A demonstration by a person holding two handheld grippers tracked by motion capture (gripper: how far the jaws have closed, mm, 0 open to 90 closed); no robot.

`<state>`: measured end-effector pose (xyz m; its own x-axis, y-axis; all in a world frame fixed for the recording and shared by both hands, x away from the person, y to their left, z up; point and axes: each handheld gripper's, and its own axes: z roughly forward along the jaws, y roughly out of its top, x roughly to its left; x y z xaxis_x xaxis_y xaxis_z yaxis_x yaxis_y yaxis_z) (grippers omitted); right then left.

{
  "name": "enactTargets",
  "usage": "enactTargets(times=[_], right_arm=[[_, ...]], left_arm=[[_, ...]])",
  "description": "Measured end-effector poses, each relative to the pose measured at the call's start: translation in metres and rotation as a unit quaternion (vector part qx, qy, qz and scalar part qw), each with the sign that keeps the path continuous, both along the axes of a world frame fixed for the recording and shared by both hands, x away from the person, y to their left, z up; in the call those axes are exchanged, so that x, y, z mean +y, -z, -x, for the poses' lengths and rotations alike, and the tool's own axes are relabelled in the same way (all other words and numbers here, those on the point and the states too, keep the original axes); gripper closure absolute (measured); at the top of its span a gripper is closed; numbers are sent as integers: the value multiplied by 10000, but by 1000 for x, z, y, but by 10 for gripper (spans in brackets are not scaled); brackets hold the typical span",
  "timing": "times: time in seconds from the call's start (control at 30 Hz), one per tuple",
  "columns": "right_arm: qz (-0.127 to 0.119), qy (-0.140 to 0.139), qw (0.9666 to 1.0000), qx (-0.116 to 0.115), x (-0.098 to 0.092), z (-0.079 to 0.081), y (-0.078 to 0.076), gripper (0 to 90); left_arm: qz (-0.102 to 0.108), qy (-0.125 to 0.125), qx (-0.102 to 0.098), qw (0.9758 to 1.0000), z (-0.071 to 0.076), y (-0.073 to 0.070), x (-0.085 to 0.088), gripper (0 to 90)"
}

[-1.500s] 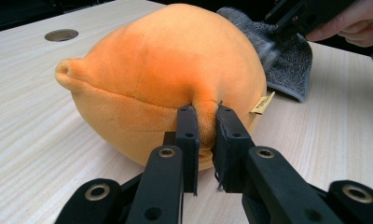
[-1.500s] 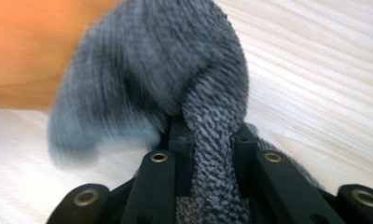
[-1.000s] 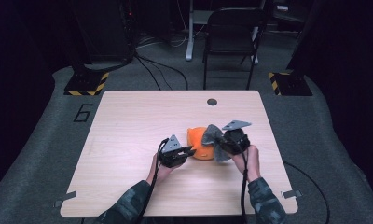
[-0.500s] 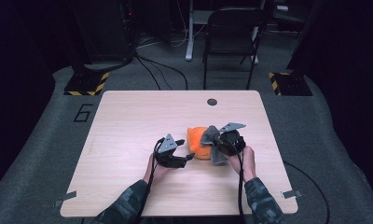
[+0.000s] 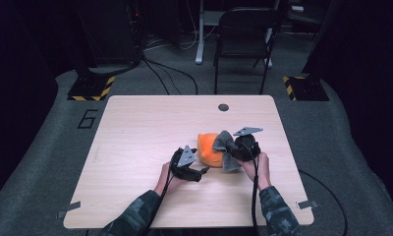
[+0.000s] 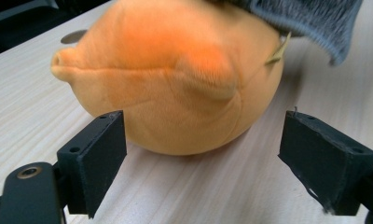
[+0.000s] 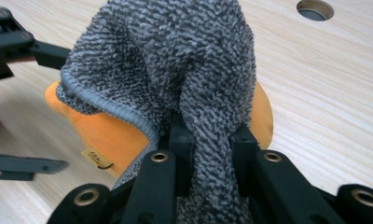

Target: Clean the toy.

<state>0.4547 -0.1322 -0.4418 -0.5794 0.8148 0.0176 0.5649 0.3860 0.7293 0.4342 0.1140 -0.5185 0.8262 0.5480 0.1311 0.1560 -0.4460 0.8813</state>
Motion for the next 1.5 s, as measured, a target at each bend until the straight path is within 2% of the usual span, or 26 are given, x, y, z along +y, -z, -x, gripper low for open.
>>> enactTargets(times=[0.07,0.2,0.37,0.57,0.67,0.8,1.03,1.17,1.3,1.5], right_arm=[[-63,26,10000,67,-1,-1,0,765],[-40,-2,10000,33,-1,-2,0,765],[-67,-5,9999,80,-2,-3,0,765],[-101,23,9999,123,-3,-3,0,765],[-96,9,9999,121,-3,-4,0,765],[-176,110,9997,146,-3,-4,1,765],[-176,102,9997,168,-4,-3,1,765],[-172,65,9997,165,-5,-4,1,765],[-236,76,9996,156,-7,-5,2,765],[-276,112,9994,191,-7,-5,2,765]], left_arm=[[-112,-23,-17,9999,-2,2,-1,139],[-85,-52,-114,9999,-4,2,-3,133],[-276,24,-141,9995,-7,5,-7,118],[-327,39,-205,9992,-9,5,-8,137],[-331,48,-269,9991,-9,5,-9,156],[-303,45,-308,9991,-9,5,-8,225],[-371,2,-362,9987,-7,6,-10,188],[-296,-26,-363,9989,-6,6,-11,193],[-357,-50,-491,9981,-6,6,-13,241],[-343,-10,-507,9981,-6,6,-14,442]])
